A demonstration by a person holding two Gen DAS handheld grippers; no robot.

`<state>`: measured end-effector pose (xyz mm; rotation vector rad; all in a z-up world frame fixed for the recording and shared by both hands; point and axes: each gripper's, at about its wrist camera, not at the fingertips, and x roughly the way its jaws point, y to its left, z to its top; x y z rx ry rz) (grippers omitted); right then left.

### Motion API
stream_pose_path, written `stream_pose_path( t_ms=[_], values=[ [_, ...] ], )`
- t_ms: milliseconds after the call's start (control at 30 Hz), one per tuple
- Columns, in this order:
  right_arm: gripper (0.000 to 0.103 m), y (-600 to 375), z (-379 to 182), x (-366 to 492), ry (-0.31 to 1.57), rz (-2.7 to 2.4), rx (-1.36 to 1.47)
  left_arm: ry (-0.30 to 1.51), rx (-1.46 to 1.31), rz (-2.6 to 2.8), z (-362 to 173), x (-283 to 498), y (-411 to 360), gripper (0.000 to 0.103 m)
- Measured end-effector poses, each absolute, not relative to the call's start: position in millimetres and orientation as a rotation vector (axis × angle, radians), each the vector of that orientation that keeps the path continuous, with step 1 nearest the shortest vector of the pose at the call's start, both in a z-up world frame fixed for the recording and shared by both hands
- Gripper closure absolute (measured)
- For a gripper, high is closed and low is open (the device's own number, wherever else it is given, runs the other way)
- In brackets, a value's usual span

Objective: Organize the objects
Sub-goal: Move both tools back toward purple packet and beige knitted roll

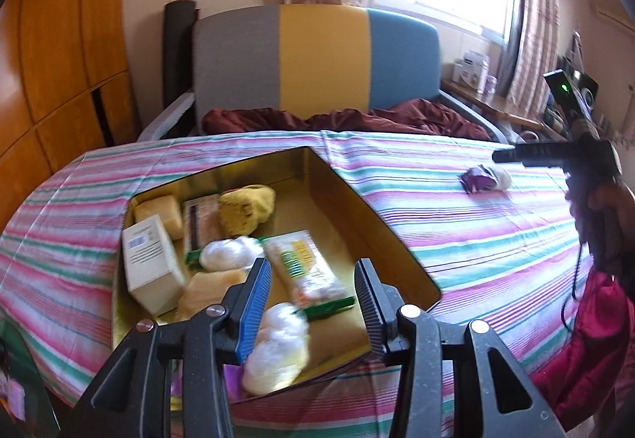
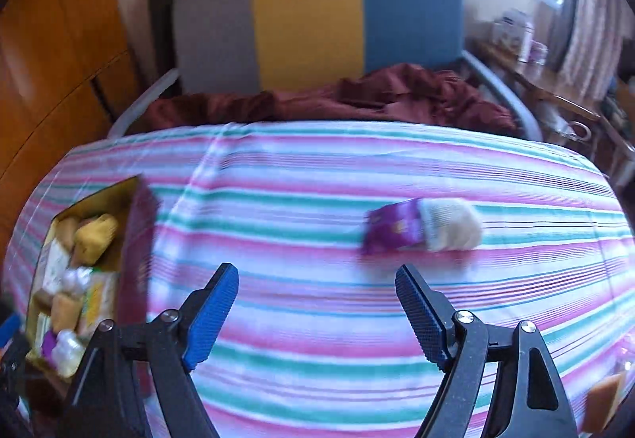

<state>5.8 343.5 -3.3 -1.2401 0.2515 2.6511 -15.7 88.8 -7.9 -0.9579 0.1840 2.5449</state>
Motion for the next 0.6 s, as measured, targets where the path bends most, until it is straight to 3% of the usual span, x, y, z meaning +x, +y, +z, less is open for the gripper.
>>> stream_pose_path(
  t_ms=[200,400,600],
  values=[
    [0.015,428,-17,11,0.360,2.483,-1.109,0.262,-0.943,2.457,-3,-17,134,0.059],
    [0.014,501,-44,40,0.740,2.232,-1.031,0.284,-0.949,2.346,-3,-26,189,0.059],
    [0.012,523,-48,57,0.927,2.158,-0.990,0.280,-1.014,2.230,-14,-42,250,0.059]
  ],
)
